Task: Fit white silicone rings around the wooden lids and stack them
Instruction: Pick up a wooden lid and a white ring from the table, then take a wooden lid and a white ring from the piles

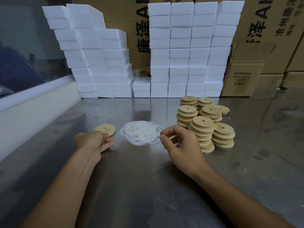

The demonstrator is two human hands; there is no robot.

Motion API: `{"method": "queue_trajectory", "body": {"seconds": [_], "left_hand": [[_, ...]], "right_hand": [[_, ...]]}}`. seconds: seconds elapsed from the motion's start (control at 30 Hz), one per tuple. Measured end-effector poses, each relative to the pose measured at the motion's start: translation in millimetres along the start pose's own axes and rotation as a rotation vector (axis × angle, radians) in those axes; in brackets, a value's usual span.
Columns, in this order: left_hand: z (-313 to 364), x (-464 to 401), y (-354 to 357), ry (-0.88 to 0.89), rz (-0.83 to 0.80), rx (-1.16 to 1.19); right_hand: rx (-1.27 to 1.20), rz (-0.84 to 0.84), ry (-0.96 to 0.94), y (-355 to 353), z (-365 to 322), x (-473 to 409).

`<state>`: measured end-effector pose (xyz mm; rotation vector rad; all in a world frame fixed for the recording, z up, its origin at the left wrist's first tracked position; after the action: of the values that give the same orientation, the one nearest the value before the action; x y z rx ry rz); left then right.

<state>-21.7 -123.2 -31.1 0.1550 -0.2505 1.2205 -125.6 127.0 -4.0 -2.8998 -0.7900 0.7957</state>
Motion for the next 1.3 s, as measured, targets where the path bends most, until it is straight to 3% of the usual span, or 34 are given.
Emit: {"method": "queue_trajectory", "body": {"seconds": [0.17,0.27,0.37,0.43,0.53,0.6,0.73,0.9,1.17,1.23,1.3], "left_hand": [[2.9,5.0,7.0,0.064,-0.116,-0.103],[5.0,13.4,14.2,0.203,-0.147,-0.257],[10.4,28.2,20.5,0.587,-0.024,-0.578],[10.0,44.8,34.0,0.867,-0.042,-0.838],[-0.4,60.0,58.8,1.058,-0.208,-1.048],[-2.9,62.5,65.3,1.100,-0.212,-1.124],[-0.3,61.2,61.3,1.079,-0.196,-1.028],[-0.4,62.5,62.2,1.048,-0.177,-1.094],[4.9,66.4,60.3,1.064,-0.157,-1.030],[6.6,68.9,59.8,1.099,-0.144,-1.007],[10.5,72.5,58.2,1.152,-0.122,-0.932]], "right_hand": [[0.035,0.004,-0.104,-1.2,-10.4,2.0],[0.106,0.047,-0.251,-5.2,-26.3,3.2],[0.219,0.158,-0.417,-15.9,-42.4,1.5],[0.342,0.233,-0.457,-25.1,-46.1,-1.8],[0.590,0.333,-0.347,-39.5,-40.4,-8.7],[0.743,0.373,-0.171,-50.2,-31.3,-12.8],[0.853,0.310,0.102,-65.9,-16.4,-16.6],[0.805,0.332,0.077,-68.1,-13.4,-18.9],[0.340,0.216,-0.300,-37.9,-39.4,-11.3],[0.146,0.166,-0.249,-25.9,-40.6,-7.2],[-0.068,0.132,-0.076,-15.1,-34.5,-4.9]]}}
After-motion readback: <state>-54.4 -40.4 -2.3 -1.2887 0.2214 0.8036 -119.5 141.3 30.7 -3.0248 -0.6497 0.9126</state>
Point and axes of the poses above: each hand's wrist, its own x-axis away from the middle knuckle, its own y-axis out of the palm, z = x × y, the point moved 5 cm from there along -x, towards the middle knuckle, and after that the axes turned 10 degrees about -x, right-handed, at the moved point
